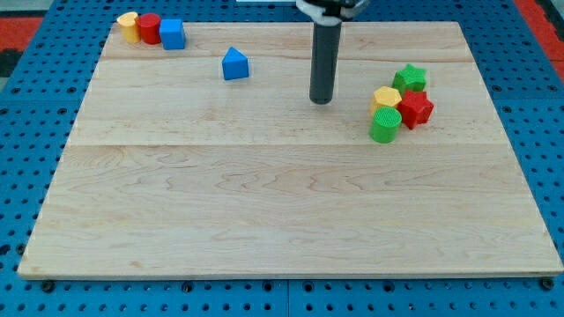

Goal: Move the blue triangle to the left of the yellow hexagon

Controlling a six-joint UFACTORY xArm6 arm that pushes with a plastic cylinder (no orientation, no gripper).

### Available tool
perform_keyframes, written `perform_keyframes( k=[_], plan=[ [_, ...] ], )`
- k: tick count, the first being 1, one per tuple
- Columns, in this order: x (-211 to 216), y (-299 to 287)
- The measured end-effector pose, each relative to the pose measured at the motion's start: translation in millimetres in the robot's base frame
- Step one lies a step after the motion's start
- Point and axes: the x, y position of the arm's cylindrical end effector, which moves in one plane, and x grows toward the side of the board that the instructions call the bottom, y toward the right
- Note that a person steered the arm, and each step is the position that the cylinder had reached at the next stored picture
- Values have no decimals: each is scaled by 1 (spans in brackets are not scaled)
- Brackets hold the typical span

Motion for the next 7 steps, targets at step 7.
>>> perform_keyframes(
  k=[7],
  plan=[
    [-55, 65]
  ],
)
